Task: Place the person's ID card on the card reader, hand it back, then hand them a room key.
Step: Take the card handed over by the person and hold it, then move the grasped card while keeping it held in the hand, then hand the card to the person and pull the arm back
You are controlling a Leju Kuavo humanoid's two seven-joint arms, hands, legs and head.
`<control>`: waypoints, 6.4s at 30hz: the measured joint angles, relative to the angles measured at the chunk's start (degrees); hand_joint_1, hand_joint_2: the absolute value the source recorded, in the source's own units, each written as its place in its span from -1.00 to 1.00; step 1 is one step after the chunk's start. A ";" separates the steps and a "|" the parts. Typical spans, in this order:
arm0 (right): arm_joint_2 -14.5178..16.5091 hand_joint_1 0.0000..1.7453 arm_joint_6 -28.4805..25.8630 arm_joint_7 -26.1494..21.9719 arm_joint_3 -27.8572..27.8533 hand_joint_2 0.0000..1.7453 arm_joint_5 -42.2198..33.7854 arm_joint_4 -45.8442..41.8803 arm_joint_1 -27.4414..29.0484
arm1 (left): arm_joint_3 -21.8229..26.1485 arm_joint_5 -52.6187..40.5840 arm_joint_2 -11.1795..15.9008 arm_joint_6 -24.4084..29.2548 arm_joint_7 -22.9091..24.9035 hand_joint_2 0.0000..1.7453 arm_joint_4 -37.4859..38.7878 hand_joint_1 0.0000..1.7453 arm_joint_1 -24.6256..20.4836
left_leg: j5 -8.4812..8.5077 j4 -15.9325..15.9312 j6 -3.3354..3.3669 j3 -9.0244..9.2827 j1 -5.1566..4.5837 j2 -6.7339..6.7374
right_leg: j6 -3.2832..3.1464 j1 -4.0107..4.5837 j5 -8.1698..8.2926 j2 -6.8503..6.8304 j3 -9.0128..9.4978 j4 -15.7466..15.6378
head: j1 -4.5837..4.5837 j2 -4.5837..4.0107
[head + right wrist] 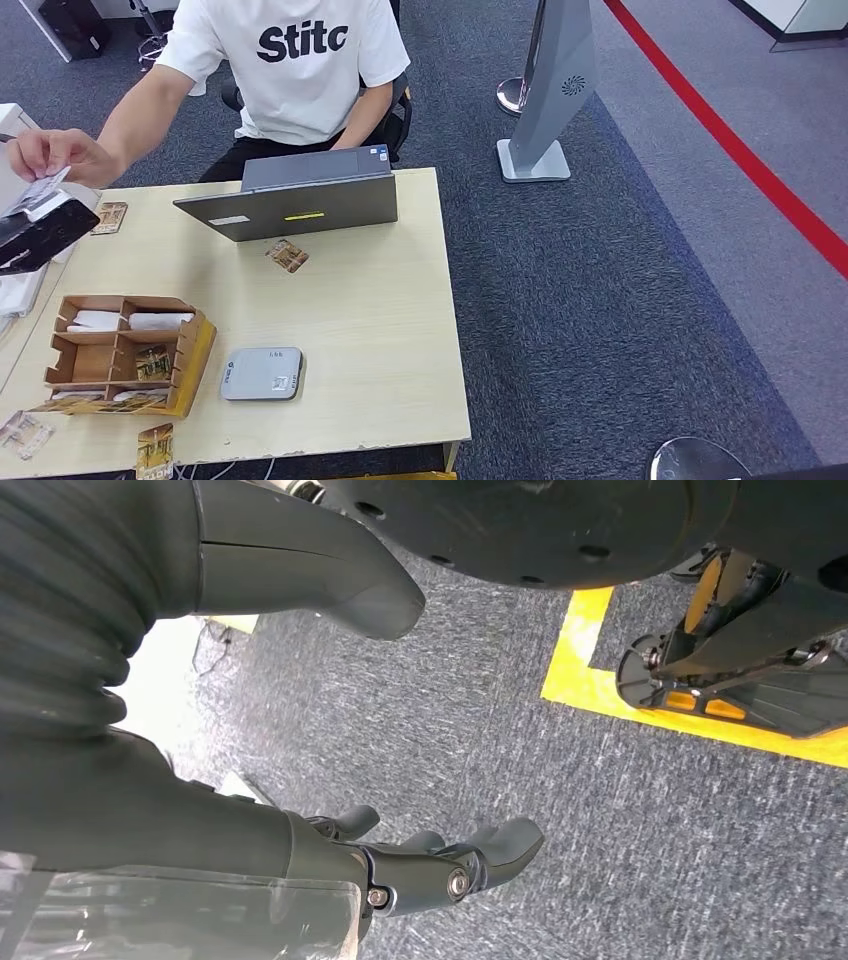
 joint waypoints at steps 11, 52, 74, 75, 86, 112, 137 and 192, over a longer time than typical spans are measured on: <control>0.23 -1.00 0.01 -0.06 0.72 1.00 0.48 0.19 0.10 | -6.72 -5.09 0.07 -1.24 1.10 1.00 3.33 1.00 -2.58 | -0.01 0.00 0.00 -0.02 0.00 0.09 | 0.00 0.00 0.01 0.12 -0.04 0.00 | 0.00 0.01; 2.55 -1.00 0.37 1.34 1.51 1.00 -2.58 -1.31 0.92 | -14.81 -8.53 -13.28 18.09 -1.41 1.00 -16.59 1.00 31.97 | -0.25 -0.02 0.18 -0.02 -0.08 0.27 | 0.13 -0.11 -0.12 0.21 -0.02 -0.03 | -0.01 0.01; 2.60 -1.00 0.47 0.16 1.53 1.00 -2.47 -1.93 0.95 | -13.97 3.46 -18.56 11.38 -0.33 1.00 -8.16 1.00 39.17 | -0.29 -0.02 0.25 -0.03 -0.10 0.20 | 0.21 -0.11 -0.17 0.11 0.02 -0.04 | -0.01 0.01; 2.58 -1.00 0.34 -0.15 1.53 1.00 -2.50 -1.92 0.94 | -13.74 4.03 -18.80 10.99 -0.35 1.00 -7.35 1.00 39.11 | -0.29 -0.02 0.25 -0.03 -0.10 0.20 | 0.21 -0.11 -0.17 0.11 0.02 -0.04 | -0.01 0.01; 2.54 -1.00 -0.09 -0.68 1.55 1.00 -2.69 -1.74 0.55 | -12.16 4.93 -20.59 10.41 -0.64 1.00 -1.05 1.00 37.31 | -0.29 -0.01 0.25 -0.03 -0.11 0.20 | 0.21 -0.11 -0.17 0.11 0.02 -0.04 | -0.01 0.01; 2.43 -1.00 -0.07 0.27 2.97 1.00 -2.46 -1.13 0.06 | -8.68 2.93 -22.04 11.03 0.16 1.00 6.54 1.00 31.96 | -0.29 -0.01 0.25 -0.03 -0.11 0.18 | 0.21 -0.11 -0.17 0.10 0.02 -0.03 | -0.01 0.01; 2.43 -1.00 0.00 0.44 3.61 1.00 -2.44 -1.13 0.03 | -7.93 2.23 -22.04 11.04 0.46 1.00 9.61 1.00 30.03 | -0.27 -0.01 0.24 0.01 -0.11 0.16 | 0.20 -0.11 -0.17 0.09 0.06 -0.02 | -0.01 0.01; 1.73 -1.00 0.40 2.11 6.31 1.00 -1.66 -0.03 0.41 | -7.02 1.57 -8.64 6.65 6.31 1.00 19.28 -1.00 -2.25 | -0.10 -0.01 0.08 -0.06 -0.04 0.10 | 0.06 -0.07 -0.07 0.14 -0.01 0.03 | 0.00 0.01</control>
